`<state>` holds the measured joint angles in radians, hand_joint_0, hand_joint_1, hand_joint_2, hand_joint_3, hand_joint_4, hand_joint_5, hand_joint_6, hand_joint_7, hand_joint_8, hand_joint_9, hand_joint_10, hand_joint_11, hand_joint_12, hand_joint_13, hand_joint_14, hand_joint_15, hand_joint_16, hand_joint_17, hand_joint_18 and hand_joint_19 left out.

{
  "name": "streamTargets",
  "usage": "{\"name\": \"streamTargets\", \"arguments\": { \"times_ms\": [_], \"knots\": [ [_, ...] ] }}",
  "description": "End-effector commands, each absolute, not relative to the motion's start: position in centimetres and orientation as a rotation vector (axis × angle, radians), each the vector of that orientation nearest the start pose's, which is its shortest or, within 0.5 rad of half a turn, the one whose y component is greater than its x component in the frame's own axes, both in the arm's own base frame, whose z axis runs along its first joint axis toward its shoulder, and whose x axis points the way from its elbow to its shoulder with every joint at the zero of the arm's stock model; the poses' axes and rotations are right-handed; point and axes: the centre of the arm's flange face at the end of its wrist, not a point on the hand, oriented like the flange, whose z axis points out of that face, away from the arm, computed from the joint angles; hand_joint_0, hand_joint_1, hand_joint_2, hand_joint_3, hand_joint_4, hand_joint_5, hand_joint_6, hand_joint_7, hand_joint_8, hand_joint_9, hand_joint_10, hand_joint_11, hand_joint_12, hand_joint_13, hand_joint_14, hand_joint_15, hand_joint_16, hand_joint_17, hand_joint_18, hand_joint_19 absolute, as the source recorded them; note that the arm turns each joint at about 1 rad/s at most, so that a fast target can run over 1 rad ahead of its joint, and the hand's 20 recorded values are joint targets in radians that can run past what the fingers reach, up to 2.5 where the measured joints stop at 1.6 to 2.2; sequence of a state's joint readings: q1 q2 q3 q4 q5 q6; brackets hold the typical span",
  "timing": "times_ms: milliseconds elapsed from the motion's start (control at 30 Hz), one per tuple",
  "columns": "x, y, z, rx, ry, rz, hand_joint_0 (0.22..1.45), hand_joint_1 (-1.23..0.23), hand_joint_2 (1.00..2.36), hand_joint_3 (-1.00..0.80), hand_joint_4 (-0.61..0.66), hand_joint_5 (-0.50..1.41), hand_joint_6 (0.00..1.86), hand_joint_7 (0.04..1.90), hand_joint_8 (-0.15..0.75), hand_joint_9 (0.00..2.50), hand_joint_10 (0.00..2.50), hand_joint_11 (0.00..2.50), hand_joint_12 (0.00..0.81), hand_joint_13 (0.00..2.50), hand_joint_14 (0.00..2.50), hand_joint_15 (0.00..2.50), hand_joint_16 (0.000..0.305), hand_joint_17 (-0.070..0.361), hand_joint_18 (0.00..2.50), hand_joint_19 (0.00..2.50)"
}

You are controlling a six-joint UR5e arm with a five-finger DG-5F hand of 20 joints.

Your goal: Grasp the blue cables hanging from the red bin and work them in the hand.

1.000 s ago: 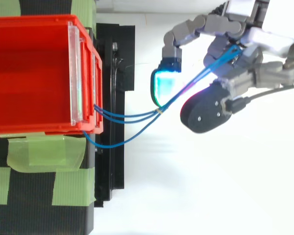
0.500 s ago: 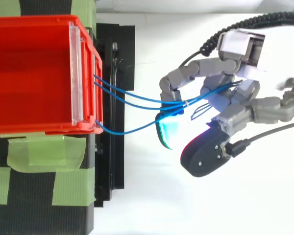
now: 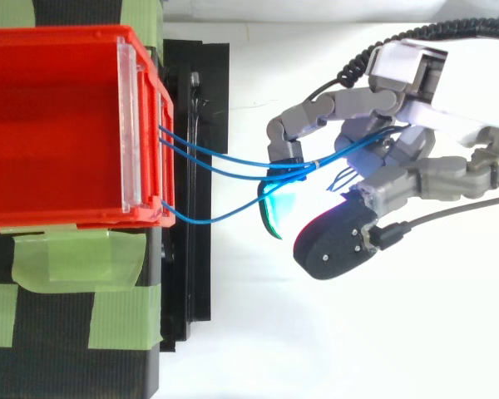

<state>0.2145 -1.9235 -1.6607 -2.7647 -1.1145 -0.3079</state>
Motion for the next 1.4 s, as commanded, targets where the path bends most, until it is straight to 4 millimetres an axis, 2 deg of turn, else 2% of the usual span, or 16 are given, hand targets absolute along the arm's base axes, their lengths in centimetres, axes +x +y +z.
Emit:
{"name": "streamTargets", "arguments": {
  "times_ms": [0, 767, 967, 1100, 1367],
  "knots": [
    [61.1, -5.0, 27.4, 1.156, 1.250, 0.748, 0.74, -0.60, 1.00, -1.00, 0.22, 0.37, 0.33, 1.39, 0.649, 1.84, 2.50, 2.50, 0.730, 2.10, 2.50, 2.00, 0.210, 0.158, 2.50, 0.59],
    [60.4, -7.1, 27.2, 1.264, 1.218, 0.777, 0.80, -0.58, 1.00, -0.99, 0.21, 0.40, 0.32, 1.40, 0.649, 1.84, 2.50, 2.50, 0.730, 2.10, 2.50, 2.00, 0.210, 0.158, 2.50, 0.59],
    [59.9, -8.4, 27.5, 1.353, 1.198, 0.793, 0.82, -0.58, 1.00, -0.94, 0.21, 0.40, 0.31, 1.39, 0.649, 1.84, 2.50, 2.50, 0.730, 2.10, 2.50, 2.00, 0.210, 0.158, 2.50, 0.59],
    [59.5, -9.3, 28.4, 1.440, 1.214, 0.801, 0.84, -0.58, 1.00, -0.91, 0.21, 0.40, 0.29, 1.40, 0.649, 1.84, 2.50, 2.50, 0.730, 2.10, 2.50, 2.00, 0.210, 0.158, 2.50, 0.59],
    [58.6, -9.7, 28.2, 1.525, 1.276, 0.809, 0.84, -0.58, 1.00, -0.90, 0.21, 0.40, 0.28, 1.42, 0.649, 1.84, 2.50, 2.50, 0.730, 2.10, 2.50, 2.00, 0.210, 0.158, 2.50, 0.59]
  ]
}}
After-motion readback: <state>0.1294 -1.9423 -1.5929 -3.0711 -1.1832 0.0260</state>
